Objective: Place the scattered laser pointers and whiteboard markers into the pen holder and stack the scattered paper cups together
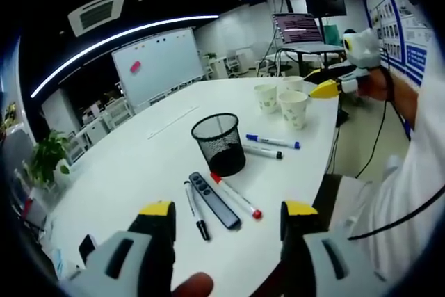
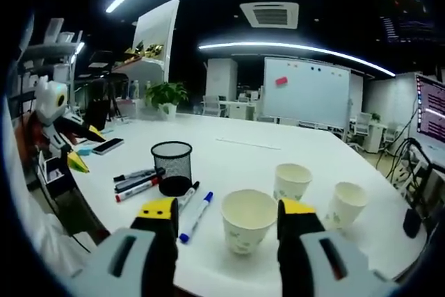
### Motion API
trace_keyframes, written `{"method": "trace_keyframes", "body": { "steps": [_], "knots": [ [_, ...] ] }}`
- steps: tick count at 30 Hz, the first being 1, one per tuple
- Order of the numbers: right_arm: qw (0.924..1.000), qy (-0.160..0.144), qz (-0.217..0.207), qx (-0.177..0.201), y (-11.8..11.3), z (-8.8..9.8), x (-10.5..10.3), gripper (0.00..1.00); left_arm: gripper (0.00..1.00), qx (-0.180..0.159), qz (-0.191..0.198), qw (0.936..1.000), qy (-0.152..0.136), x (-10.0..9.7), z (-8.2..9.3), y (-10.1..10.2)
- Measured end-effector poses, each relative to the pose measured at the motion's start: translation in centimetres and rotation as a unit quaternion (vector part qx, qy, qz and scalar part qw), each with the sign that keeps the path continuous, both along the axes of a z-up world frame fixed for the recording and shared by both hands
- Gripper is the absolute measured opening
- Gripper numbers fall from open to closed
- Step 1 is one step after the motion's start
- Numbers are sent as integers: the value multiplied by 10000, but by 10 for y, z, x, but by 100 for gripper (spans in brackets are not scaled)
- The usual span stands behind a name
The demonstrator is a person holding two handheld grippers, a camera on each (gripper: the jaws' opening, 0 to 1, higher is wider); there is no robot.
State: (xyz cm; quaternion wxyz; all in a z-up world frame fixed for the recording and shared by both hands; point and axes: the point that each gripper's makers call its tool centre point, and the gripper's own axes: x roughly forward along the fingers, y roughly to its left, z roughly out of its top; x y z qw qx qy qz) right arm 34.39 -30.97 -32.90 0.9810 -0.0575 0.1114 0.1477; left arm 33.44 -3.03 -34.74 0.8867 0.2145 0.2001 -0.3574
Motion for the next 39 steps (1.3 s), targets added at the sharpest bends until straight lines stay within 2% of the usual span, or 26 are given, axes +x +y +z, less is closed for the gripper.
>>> {"method": "trace_keyframes", "body": {
  "steps": [14,20,39],
  "knots": [
    [9998,7,-165,107,-7,-8,4,58,62,28,-10,10000,47,-3,-1,-3],
    [9993,-142,-319,106,-13,-6,7,59,62,35,-17,10000,56,-4,-2,-3],
    [9986,-144,-472,207,-21,-18,12,61,62,79,-51,9999,112,-5,-5,-2]
  ]
}}
